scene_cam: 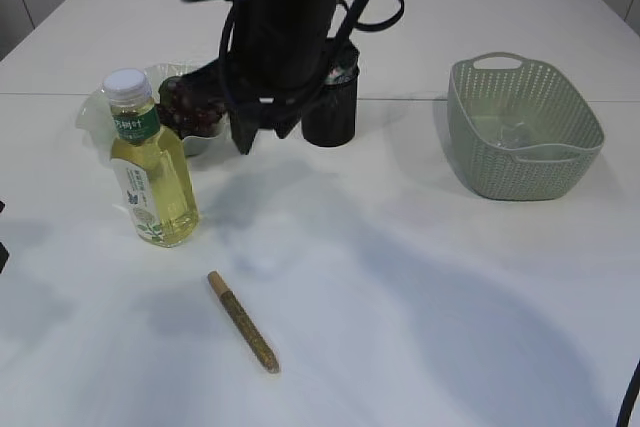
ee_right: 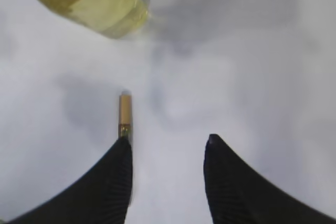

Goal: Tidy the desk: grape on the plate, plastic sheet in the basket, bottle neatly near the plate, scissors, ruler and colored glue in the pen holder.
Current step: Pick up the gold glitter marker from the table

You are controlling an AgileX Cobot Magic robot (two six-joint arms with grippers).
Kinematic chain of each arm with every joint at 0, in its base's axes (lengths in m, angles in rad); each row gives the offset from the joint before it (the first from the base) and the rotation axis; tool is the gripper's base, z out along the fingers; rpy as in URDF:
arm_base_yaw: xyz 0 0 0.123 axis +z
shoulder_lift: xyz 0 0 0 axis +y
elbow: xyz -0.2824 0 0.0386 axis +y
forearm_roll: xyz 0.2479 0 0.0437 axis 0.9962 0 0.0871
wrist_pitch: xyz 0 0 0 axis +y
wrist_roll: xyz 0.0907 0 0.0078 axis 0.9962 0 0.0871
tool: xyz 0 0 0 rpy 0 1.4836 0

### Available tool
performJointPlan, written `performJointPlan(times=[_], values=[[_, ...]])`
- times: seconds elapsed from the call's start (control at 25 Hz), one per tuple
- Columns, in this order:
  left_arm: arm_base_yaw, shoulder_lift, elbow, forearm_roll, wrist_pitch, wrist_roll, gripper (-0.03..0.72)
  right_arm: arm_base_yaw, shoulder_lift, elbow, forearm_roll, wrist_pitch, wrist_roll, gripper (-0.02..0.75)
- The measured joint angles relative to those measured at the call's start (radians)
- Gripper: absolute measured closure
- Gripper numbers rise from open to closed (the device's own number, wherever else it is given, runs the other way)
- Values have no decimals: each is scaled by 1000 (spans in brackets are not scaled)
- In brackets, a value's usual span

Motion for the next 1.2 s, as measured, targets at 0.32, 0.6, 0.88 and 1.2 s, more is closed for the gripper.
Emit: performJointPlan(times=[0.32, 0.6, 0.88, 1.2], values=[[0, 0, 0, 0, 0, 0, 380, 79, 53, 54, 2, -3, 23, 372], [0, 0, 0, 0, 2, 0, 380, 95, 151, 56, 21, -8, 40, 372], [0, 0, 0, 0, 2, 0, 380, 109, 219, 56, 23, -14, 62, 372], [0, 0, 0, 0, 2, 0, 380, 127, 277, 56, 20, -21, 97, 372]])
